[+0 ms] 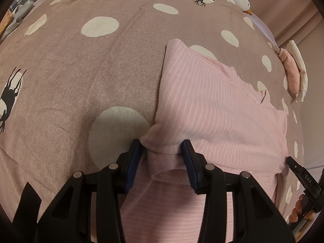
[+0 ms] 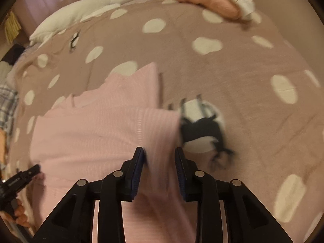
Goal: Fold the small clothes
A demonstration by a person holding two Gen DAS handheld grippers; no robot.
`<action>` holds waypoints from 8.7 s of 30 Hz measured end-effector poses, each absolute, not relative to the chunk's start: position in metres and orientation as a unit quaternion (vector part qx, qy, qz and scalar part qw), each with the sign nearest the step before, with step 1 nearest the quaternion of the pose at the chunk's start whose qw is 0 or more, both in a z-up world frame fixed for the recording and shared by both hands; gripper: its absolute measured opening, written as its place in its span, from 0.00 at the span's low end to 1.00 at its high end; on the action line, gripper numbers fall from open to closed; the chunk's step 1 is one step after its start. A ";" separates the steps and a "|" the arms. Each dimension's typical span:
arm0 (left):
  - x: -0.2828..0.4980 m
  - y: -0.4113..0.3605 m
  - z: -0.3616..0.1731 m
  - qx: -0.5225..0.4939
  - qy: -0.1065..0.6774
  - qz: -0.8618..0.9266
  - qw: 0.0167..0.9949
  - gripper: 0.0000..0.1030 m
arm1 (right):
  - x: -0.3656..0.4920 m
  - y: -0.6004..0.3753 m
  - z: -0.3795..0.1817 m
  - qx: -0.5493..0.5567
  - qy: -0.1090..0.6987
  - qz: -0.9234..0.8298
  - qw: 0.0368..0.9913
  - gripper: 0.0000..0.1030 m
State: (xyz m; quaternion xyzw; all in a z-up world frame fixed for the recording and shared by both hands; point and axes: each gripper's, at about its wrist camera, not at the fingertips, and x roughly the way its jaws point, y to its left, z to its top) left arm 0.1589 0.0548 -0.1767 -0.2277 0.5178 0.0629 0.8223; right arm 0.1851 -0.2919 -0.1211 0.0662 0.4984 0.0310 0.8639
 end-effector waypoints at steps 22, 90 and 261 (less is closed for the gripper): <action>0.159 0.054 -0.176 -0.227 0.515 0.061 0.824 0.43 | 0.175 -0.292 -0.146 0.089 0.520 0.058 0.848 0.28; -0.078 0.032 -0.175 -0.211 0.514 -0.057 0.830 0.75 | -0.068 -0.354 -0.144 0.132 0.480 0.093 0.863 0.76; -0.035 0.042 -0.082 -0.174 0.371 -0.011 0.912 0.06 | 0.016 -0.334 -0.080 0.102 0.358 0.103 0.922 0.04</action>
